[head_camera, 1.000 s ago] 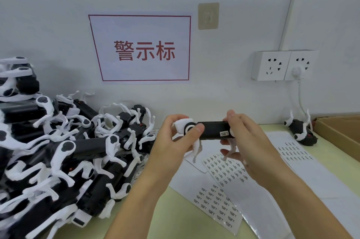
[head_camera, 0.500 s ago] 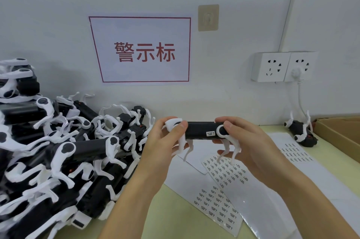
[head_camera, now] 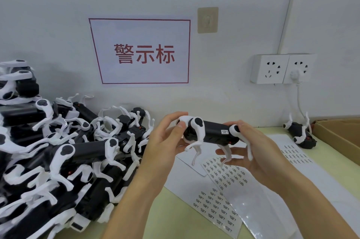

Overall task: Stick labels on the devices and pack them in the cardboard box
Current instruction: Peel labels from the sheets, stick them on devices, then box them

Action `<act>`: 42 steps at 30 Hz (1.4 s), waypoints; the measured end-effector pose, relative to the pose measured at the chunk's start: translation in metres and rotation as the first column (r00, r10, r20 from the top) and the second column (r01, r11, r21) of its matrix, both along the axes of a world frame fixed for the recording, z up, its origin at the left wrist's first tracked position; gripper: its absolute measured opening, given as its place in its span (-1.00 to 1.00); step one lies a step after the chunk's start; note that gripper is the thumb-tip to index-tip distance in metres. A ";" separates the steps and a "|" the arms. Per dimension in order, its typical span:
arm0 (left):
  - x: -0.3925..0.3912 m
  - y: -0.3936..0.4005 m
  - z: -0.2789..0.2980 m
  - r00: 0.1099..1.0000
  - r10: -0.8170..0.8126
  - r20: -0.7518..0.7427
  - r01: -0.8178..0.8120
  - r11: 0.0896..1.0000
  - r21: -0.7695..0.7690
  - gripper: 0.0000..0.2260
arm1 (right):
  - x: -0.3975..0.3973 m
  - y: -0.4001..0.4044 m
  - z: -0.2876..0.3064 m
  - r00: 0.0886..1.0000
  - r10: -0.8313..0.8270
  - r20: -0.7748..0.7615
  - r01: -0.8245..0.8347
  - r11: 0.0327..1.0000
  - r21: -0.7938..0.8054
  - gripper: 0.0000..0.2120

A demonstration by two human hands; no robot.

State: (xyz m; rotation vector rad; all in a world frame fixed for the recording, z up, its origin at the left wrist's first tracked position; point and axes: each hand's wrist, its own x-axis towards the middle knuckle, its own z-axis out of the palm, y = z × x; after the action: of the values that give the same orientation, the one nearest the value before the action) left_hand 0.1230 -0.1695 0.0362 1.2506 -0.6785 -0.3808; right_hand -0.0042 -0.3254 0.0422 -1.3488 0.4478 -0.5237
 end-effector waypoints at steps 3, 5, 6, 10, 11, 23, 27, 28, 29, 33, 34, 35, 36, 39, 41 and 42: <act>0.001 0.000 0.000 1.000 0.003 -0.026 -0.003 1.000 -0.021 -0.80 | 0.000 0.000 0.001 1.000 0.009 -0.004 -0.009 1.000 -0.007 -0.69; 0.001 0.001 -0.001 0.999 -0.006 -0.051 0.005 1.000 -0.027 -0.77 | 0.000 0.001 0.002 1.000 0.009 -0.001 -0.009 1.000 -0.002 -0.67; 0.002 0.001 -0.001 0.997 -0.010 -0.071 0.008 1.000 -0.030 -0.75 | 0.000 0.001 0.002 1.000 0.009 -0.002 -0.009 1.000 -0.004 -0.66; 0.003 0.001 -0.003 0.991 -0.033 -0.126 0.027 0.999 -0.047 -0.78 | 0.001 0.000 0.002 1.000 0.030 0.000 -0.030 0.998 -0.050 -0.62; 0.003 0.001 -0.003 0.989 -0.047 -0.139 0.039 0.998 -0.058 -0.83 | 0.000 0.000 0.002 0.999 0.038 0.001 -0.038 0.997 -0.067 -0.58; 0.002 0.003 -0.008 0.985 -0.049 -0.165 0.052 0.998 0.017 -0.64 | -0.004 0.002 0.005 0.992 0.108 -0.062 -0.123 0.925 -0.359 -0.71; -0.004 0.005 -0.003 0.997 -0.066 -0.032 0.066 0.998 0.011 -0.52 | -0.012 -0.002 0.012 0.983 0.071 -0.169 -0.156 0.809 -0.567 -0.79; -0.006 0.005 -0.001 0.997 -0.079 0.007 0.079 0.997 0.013 -0.51 | -0.015 -0.002 0.015 0.977 0.071 -0.199 -0.180 0.775 -0.606 -0.77; -0.008 0.004 0.000 0.995 -0.089 0.053 0.089 0.996 0.016 -0.52 | -0.018 -0.001 0.017 0.971 0.072 -0.226 -0.203 0.745 -0.635 -0.74; -0.018 0.001 0.000 0.974 -0.125 0.188 0.117 0.992 0.054 -0.61 | -0.029 -0.002 0.018 0.950 0.080 -0.302 -0.280 0.644 -0.712 -0.86; -0.023 -0.004 0.000 0.969 -0.147 0.201 0.133 0.988 0.080 -0.62 | -0.035 -0.006 0.018 0.942 0.073 -0.327 -0.292 0.656 -0.696 -0.87; -0.026 -0.004 -0.002 0.967 -0.158 0.199 0.140 0.985 0.100 -0.62 | -0.038 -0.009 0.018 0.932 0.078 -0.353 -0.309 0.679 -0.666 -0.83; -0.030 -0.006 -0.004 0.969 -0.167 0.183 0.149 0.983 0.108 -0.63 | -0.044 -0.014 0.017 0.924 0.082 -0.374 -0.317 0.711 -0.627 -0.79; -0.045 -0.016 -0.012 0.971 -0.156 0.182 0.127 0.978 0.165 -0.65 | -0.080 -0.038 0.011 0.931 0.094 -0.353 -0.260 0.849 -0.460 -0.74; -0.058 -0.024 -0.022 0.951 -0.170 0.260 0.101 0.960 0.260 -0.69 | -0.114 -0.060 0.007 0.943 0.047 -0.330 -0.160 0.932 -0.324 -0.73; -0.067 -0.028 -0.028 0.934 -0.201 0.294 0.108 0.946 0.305 -0.72 | -0.133 -0.071 0.005 0.946 0.017 -0.324 -0.107 0.959 -0.261 -0.70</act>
State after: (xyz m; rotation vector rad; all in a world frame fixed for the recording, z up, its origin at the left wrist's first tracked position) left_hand 0.0563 -0.1979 0.0081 1.5574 -1.0352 -0.4198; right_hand -0.1367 -0.3965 0.0476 -1.7233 0.6099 -0.3209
